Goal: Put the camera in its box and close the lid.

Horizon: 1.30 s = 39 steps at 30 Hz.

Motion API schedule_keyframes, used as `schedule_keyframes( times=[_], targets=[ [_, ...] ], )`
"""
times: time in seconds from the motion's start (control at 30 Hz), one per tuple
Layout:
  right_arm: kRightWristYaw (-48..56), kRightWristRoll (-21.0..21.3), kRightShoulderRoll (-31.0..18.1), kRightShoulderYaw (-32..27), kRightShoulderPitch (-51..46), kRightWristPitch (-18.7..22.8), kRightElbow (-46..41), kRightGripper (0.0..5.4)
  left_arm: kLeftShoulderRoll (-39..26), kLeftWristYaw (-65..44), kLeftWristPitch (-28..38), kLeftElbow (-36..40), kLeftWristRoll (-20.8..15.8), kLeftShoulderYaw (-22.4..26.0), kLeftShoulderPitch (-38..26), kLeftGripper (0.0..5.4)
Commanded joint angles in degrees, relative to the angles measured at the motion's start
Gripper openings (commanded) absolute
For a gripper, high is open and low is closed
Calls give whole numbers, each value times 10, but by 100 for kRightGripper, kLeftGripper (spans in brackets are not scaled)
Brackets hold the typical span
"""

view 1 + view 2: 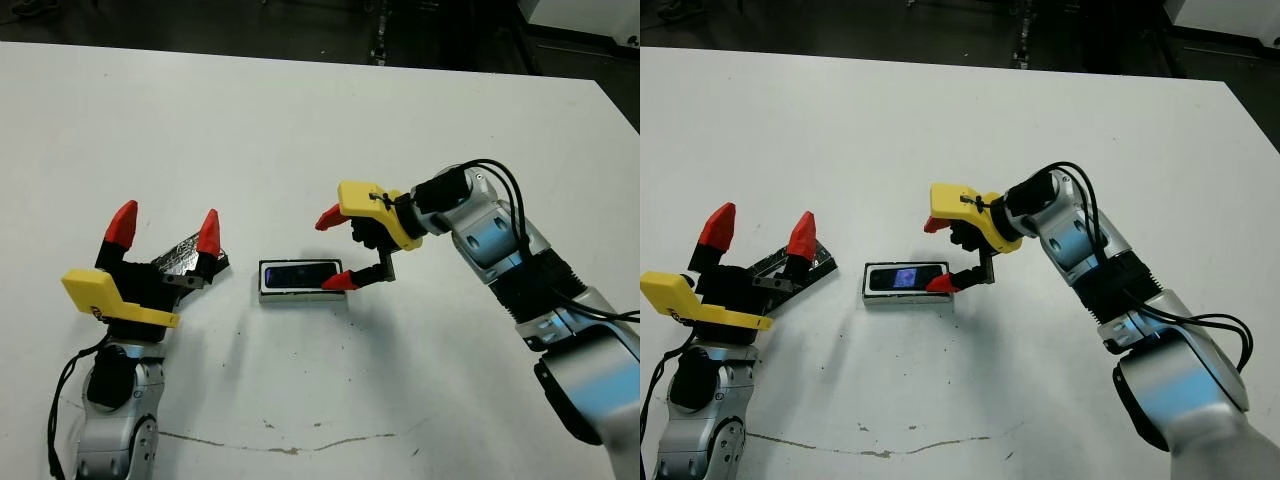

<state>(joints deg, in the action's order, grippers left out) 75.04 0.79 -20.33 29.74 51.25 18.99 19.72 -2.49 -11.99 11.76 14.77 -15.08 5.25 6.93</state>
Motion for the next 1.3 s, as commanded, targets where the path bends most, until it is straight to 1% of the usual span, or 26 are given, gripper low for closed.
schedule_keyframes(
  times=[0.03, 0.1, 0.23, 0.4, 0.57, 0.67, 0.8, 0.87, 0.9, 0.97, 1.03, 1.17, 1.3],
  targets=[
    [16, -16, -14, -27, 16, 14, 2, 539, -4, -4, 0, -5, -1, 0, 6, 540],
    [18, -19, -17, -39, 22, 16, 0, 539, -4, -4, 0, -5, -1, 0, 6, 540],
    [22, -30, -23, -60, 37, 37, -1, 539, -4, -2, 3, -7, 5, 0, 6, 540],
    [28, -47, -30, -87, 52, 31, 4, 539, -3, 0, 0, -5, 5, -1, 6, 540],
    [26, -79, -40, -125, 58, 63, -6, 539, -2, 2, 2, -6, 8, -1, 6, 540],
    [-12, -87, -43, -152, 44, 90, -41, 539, -1, 1, 3, -7, 7, -1, 6, 540],
    [-102, -90, -37, -188, -19, 100, -131, 539, -3, 0, 0, -5, 8, -2, 7, 540],
    [-146, -88, -31, -196, -59, 86, -176, 525, -4, -5, 0, -7, 1, -2, 7, 540],
    [-172, -86, -24, -199, -84, 77, -197, 514, -4, -5, 1, -7, 2, -1, 7, 540],
    [-222, -84, -8, -203, -134, 71, -238, 490, -4, -2, 2, -7, 7, -1, 7, 540],
    [-257, -82, 1, -199, -176, 63, -271, 456, -2, 0, 0, -6, 6, -2, 7, 540],
    [-295, -71, 17, -183, -250, -26, -294, 395, -4, -5, 4, -9, 5, -2, 4, 540],
    [-321, -60, 28, -166, -297, -86, -302, 328, -3, -4, 4, -9, 6, -2, 3, 540]
  ],
)
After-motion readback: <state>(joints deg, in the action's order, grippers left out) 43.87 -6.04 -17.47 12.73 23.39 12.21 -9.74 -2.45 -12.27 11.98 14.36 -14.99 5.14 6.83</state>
